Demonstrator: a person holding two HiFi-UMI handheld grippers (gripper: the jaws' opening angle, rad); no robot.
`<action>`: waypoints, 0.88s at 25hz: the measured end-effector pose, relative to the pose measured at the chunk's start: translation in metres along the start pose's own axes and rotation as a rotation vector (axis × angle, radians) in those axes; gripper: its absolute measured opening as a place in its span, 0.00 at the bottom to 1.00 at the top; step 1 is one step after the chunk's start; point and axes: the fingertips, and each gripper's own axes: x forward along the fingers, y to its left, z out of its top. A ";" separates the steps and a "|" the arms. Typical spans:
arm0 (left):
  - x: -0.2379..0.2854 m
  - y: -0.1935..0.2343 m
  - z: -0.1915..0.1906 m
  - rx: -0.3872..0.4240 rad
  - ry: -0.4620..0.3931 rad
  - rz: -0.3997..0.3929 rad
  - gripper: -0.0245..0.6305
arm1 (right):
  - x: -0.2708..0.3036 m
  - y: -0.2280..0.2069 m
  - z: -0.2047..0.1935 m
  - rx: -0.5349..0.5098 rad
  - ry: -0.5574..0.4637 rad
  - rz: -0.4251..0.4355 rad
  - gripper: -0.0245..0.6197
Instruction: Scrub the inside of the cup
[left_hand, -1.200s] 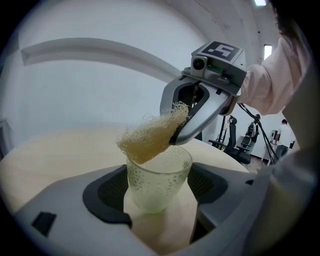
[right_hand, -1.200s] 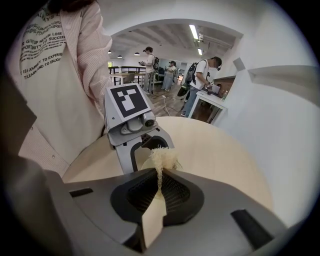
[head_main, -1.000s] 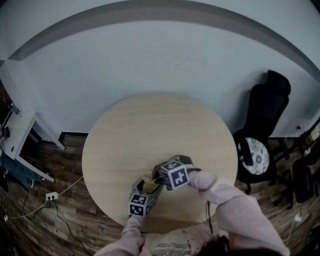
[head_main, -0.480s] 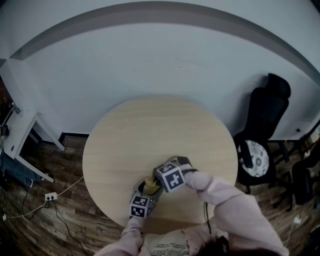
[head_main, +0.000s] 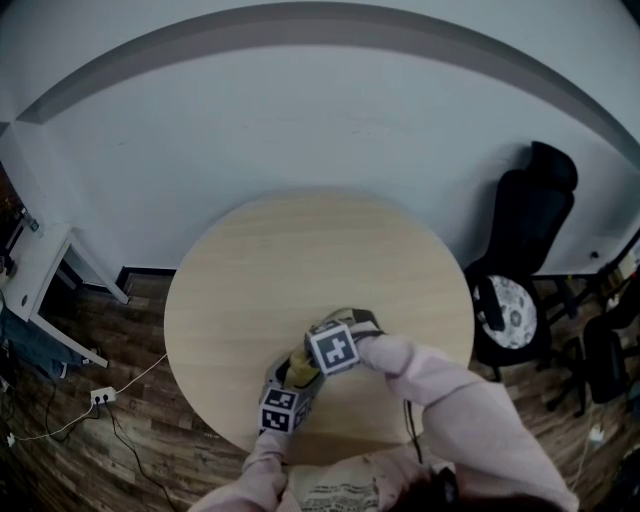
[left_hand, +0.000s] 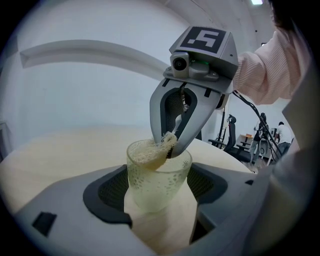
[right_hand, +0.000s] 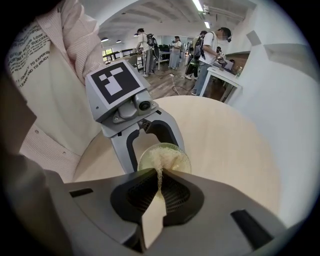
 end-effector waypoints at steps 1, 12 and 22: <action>0.000 0.000 0.000 0.000 -0.003 -0.001 0.60 | 0.001 -0.002 0.001 0.011 -0.005 -0.003 0.08; 0.001 -0.001 0.000 -0.005 0.004 0.006 0.60 | 0.004 -0.013 0.008 0.067 0.013 0.012 0.08; 0.000 0.000 0.000 -0.016 0.003 0.010 0.60 | 0.014 -0.006 -0.005 0.199 0.080 0.120 0.08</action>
